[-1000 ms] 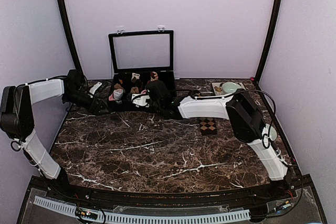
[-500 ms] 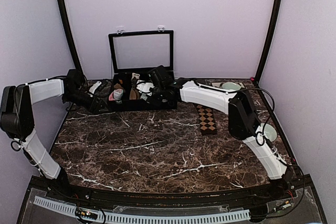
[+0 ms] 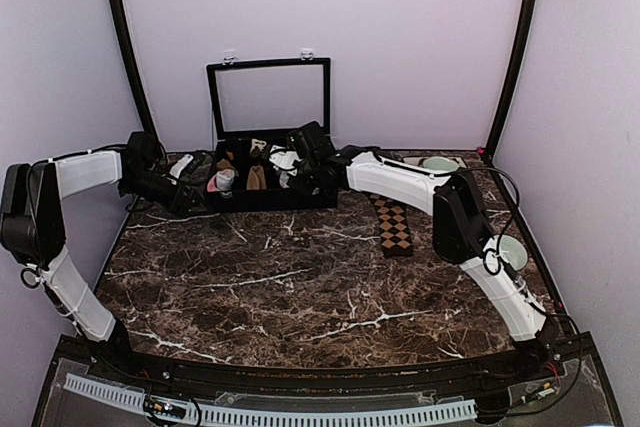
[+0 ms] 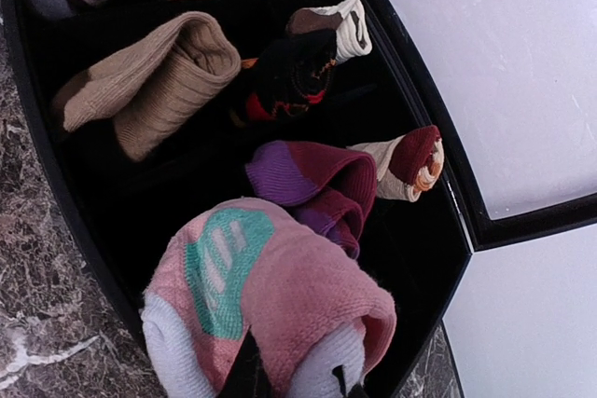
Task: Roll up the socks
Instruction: Place the sock in the storage box.
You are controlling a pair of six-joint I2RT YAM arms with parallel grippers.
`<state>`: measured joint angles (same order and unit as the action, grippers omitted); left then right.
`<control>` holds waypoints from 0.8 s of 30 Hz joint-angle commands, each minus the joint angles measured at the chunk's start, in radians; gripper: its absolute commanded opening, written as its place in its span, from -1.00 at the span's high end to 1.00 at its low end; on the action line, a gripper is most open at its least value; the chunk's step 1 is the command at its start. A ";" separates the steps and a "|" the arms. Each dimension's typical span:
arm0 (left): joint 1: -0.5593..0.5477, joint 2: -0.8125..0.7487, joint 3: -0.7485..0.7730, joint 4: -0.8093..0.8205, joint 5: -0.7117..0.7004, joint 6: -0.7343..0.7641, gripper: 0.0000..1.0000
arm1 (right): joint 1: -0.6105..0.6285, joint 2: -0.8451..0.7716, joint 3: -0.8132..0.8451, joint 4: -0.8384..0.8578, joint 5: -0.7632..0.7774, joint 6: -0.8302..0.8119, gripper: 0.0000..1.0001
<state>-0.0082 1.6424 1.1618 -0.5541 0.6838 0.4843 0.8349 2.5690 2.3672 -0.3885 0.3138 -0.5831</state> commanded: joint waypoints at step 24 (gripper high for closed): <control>0.013 -0.013 -0.027 0.017 0.017 -0.017 -0.47 | -0.024 0.090 0.053 0.243 -0.025 -0.231 1.00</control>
<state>-0.0040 1.6424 1.1503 -0.5449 0.6884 0.4698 0.8188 2.6286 2.4107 -0.2382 0.3012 -0.7647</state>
